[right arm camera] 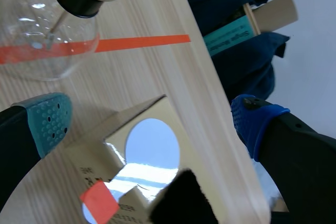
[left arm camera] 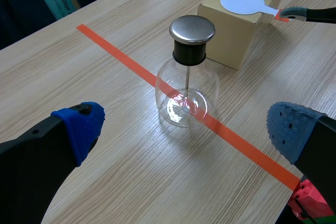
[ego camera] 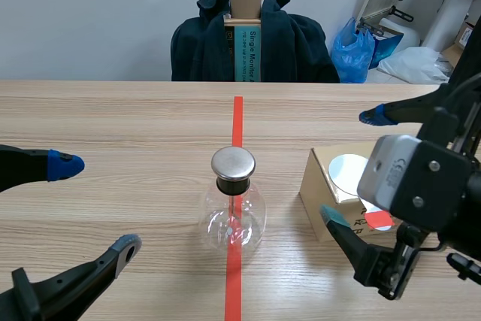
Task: Do the electroscope experiment.
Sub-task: 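Pick up the white charging plate, then bring the plate to the electroscope and point at the metal foil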
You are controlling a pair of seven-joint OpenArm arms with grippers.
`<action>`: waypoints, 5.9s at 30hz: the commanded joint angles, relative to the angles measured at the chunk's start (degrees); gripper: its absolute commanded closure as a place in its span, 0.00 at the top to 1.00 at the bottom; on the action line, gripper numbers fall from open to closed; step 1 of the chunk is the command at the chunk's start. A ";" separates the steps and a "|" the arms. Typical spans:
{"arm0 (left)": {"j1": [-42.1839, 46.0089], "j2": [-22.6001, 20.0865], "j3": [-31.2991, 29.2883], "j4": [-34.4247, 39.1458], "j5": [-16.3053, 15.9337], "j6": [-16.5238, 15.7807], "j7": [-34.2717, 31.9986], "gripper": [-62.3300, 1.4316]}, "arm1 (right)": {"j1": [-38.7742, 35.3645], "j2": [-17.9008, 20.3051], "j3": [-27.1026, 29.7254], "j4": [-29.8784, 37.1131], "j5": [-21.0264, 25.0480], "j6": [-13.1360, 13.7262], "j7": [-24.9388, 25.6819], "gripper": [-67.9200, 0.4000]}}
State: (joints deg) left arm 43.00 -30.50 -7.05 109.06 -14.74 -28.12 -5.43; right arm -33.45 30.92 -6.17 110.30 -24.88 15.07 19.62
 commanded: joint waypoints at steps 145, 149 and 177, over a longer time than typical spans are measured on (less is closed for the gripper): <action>0.00 0.00 0.07 1.25 -0.44 0.07 -0.74 1.00 | -0.02 6.38 0.11 -3.69 -22.12 -59.93 -6.16 0.02; 0.00 0.00 0.07 1.25 -0.44 0.07 -0.74 1.00 | -0.02 6.36 2.71 0.98 -21.05 -59.93 -6.16 0.02; -19.61 0.04 12.55 -22.47 -0.37 -1.70 -4.04 0.07 | 0.33 6.36 3.61 7.89 -18.23 -55.84 -2.49 0.02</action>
State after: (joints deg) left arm 24.10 -30.50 5.19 85.65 -14.57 -29.23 -8.23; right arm -34.00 36.84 -3.07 117.16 -43.59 -40.86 16.69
